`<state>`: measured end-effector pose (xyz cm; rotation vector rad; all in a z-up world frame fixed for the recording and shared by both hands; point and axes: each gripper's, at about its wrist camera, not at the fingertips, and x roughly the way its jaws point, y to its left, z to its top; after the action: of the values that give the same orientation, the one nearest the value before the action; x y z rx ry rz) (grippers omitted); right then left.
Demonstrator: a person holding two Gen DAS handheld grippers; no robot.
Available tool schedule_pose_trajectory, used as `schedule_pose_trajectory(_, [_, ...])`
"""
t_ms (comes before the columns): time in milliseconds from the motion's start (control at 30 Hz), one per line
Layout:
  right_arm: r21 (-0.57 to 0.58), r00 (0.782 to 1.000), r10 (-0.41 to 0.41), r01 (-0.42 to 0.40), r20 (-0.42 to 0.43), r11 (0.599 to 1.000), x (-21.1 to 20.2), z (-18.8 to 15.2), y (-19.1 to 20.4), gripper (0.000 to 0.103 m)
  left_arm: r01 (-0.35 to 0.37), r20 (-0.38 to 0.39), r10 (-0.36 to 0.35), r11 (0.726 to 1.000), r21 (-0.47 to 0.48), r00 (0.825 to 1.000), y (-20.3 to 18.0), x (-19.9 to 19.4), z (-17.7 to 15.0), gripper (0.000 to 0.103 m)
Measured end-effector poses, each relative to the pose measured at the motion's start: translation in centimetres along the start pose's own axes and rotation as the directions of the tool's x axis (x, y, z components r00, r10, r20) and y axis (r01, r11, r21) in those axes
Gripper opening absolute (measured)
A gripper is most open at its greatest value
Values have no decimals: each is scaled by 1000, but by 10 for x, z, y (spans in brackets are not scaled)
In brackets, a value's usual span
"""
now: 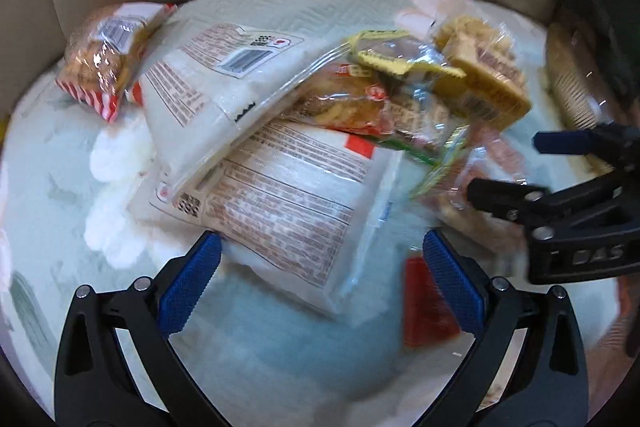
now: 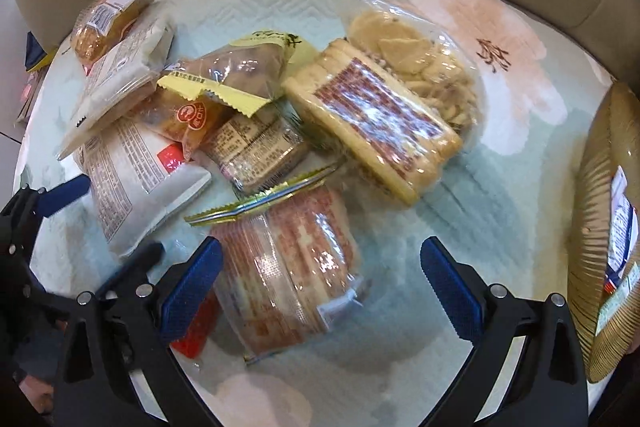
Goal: Organize snacks
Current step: 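Lower the left tool over the white bread packet while the right tool nears the wafer-roll packet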
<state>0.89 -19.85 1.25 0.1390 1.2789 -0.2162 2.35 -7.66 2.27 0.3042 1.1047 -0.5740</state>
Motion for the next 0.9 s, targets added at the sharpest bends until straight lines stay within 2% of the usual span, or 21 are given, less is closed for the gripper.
schedule_pose_trajectory(100, [-38, 1000, -6, 6, -5, 999, 4, 1, 9, 98, -76, 1, 77, 995, -68, 997, 19, 4, -4, 100])
schedule_pose_trajectory(167, [-61, 1000, -23, 22, -8, 998, 4, -1, 13, 98, -57, 9, 59, 984, -167, 998, 46, -1, -11, 100])
schedule_pose_trajectory(200, [-66, 1000, -26, 25, -8, 997, 3, -2, 15, 98, -67, 1, 69, 967, -246, 998, 63, -5, -17, 100])
schedule_pose_trajectory(233, [-75, 1000, -30, 29, -8, 997, 3, -3, 18, 98, -99, -13, 101, 923, -372, 995, 89, -11, -30, 100])
schedule_pose_trajectory(300, [-99, 999, -41, 40, -3, 994, 4, -3, 24, 98, -109, -14, 120, 833, -543, 993, 128, -23, -52, 100])
schedule_pose_trajectory(367, [-123, 999, -40, 39, -3, 992, 5, -4, 30, 98, 26, 73, 36, 709, -705, 997, 161, -39, -70, 100])
schedule_pose_trajectory(400, [-134, 999, -37, 36, -1, 990, 6, -3, 31, 98, 58, 92, 16, 666, -743, 996, 167, -44, -72, 100])
schedule_pose_trajectory(433, [-142, 999, -34, 33, -2, 989, 7, -3, 33, 98, 86, 118, 3, 665, -742, 993, 167, -47, -70, 100])
schedule_pose_trajectory(467, [-140, 999, -33, 32, -2, 990, 8, -3, 33, 98, 107, 149, 0, 694, -712, 989, 163, -51, -65, 100])
schedule_pose_trajectory(500, [-129, 1000, -25, 24, -4, 991, 10, -2, 32, 98, 101, 156, 9, 728, -678, 988, 158, -52, -60, 100])
schedule_pose_trajectory(533, [-121, 1000, -16, 15, -6, 992, 14, 2, 31, 98, 72, 143, 21, 787, -613, 990, 145, -50, -51, 100])
schedule_pose_trajectory(567, [-117, 1000, -10, 9, -8, 993, 17, 5, 30, 98, 55, 126, 18, 831, -554, 992, 136, -45, -43, 100])
schedule_pose_trajectory(633, [-122, 1000, -11, 10, -5, 992, 18, 5, 31, 98, 9, 92, 36, 895, -445, 995, 114, -34, -29, 100])
schedule_pose_trajectory(700, [-132, 1000, -13, 12, -2, 991, 21, 7, 31, 98, 14, 89, 23, 920, -393, 996, 99, -24, -19, 100])
schedule_pose_trajectory(900, [-124, 1000, -20, 18, -10, 992, 36, 4, 40, 98, -4, 36, 17, 941, -339, 999, 89, 6, 6, 100])
